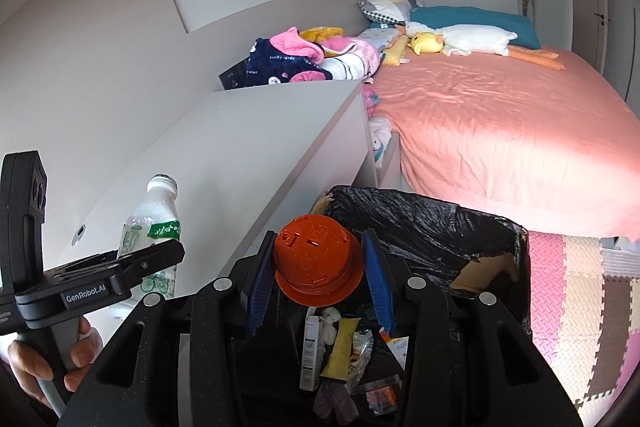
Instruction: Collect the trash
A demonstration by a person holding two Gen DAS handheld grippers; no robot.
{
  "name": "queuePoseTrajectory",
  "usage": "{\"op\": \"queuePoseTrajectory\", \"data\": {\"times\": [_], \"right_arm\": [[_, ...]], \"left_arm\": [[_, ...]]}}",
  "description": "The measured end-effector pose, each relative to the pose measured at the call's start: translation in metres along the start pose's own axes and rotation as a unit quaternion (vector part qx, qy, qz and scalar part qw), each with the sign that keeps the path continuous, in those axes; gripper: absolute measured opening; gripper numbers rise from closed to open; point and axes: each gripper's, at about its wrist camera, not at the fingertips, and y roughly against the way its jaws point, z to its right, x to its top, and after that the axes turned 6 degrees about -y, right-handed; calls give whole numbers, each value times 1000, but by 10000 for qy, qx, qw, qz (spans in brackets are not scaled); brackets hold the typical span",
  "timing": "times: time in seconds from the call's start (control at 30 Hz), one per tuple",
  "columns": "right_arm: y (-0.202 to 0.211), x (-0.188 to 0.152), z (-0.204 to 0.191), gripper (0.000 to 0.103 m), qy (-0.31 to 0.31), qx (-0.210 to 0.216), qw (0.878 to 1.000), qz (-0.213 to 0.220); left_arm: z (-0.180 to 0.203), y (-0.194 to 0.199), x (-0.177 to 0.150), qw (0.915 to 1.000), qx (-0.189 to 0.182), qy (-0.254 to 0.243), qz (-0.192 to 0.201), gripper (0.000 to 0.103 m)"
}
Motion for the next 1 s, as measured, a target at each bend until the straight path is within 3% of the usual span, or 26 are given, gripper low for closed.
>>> {"op": "queuePoseTrajectory", "data": {"times": [0.1,0.13,0.17,0.2,0.23,0.33,1.0], "right_arm": [[9,4,11,45,-185,-17,9998,92],[12,5,15,55,-289,-34,9995,128],[16,8,19,65,-409,-80,9989,200],[20,9,23,82,-501,-141,9982,312],[25,10,26,85,-589,-253,9967,494],[30,11,29,85,-606,-395,9955,608],[26,9,25,85,-451,-291,9975,460]], "left_arm": [[12,-2,-2,9980,-413,-472,-88,66],[16,-1,-3,9968,-536,-586,-121,73],[19,-1,-4,9961,-583,-643,-147,96],[21,0,-5,9957,-625,-669,-104,97],[22,1,-5,9954,-652,-697,-79,97],[21,-1,-4,9959,-590,-678,-67,97],[22,3,-9,9969,-373,-695,5,97]]}}
